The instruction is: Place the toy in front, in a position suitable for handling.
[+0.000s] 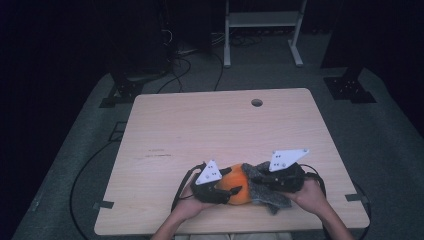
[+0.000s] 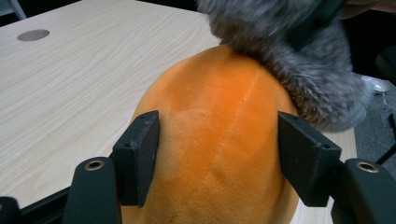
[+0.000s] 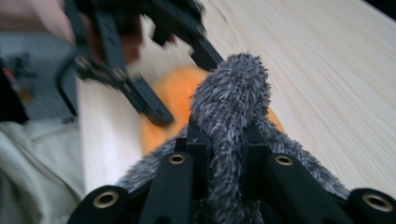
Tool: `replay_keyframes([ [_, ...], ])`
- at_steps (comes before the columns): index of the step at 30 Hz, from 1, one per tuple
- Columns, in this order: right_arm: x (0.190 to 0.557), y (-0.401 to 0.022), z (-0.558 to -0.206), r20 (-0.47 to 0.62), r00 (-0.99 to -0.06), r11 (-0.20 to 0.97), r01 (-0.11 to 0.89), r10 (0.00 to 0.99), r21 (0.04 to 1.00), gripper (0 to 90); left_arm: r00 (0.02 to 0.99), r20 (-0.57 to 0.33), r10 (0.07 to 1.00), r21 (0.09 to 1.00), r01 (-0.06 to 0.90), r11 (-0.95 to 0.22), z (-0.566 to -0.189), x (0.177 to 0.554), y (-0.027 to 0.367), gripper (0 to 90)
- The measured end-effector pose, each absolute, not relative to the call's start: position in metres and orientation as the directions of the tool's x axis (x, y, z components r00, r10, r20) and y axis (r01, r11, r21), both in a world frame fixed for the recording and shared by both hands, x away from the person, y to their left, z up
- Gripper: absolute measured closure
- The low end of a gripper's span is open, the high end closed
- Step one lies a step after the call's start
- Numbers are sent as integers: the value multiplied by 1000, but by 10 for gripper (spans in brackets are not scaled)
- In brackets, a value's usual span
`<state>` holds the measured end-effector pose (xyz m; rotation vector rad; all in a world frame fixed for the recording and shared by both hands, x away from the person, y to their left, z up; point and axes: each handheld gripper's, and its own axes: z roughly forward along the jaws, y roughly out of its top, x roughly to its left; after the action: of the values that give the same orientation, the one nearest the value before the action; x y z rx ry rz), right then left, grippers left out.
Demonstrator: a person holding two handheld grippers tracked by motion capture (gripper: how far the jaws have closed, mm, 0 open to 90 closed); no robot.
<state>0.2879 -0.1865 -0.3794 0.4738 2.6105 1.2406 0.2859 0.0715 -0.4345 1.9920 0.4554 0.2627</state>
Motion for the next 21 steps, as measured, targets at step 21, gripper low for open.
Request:
replay_keyframes([
  [21, 293, -204, -383, 22, -921, 561, 256, 389, 787, 777, 902, 29, 432, 893, 171, -416, -430, 288, 72, 348],
])
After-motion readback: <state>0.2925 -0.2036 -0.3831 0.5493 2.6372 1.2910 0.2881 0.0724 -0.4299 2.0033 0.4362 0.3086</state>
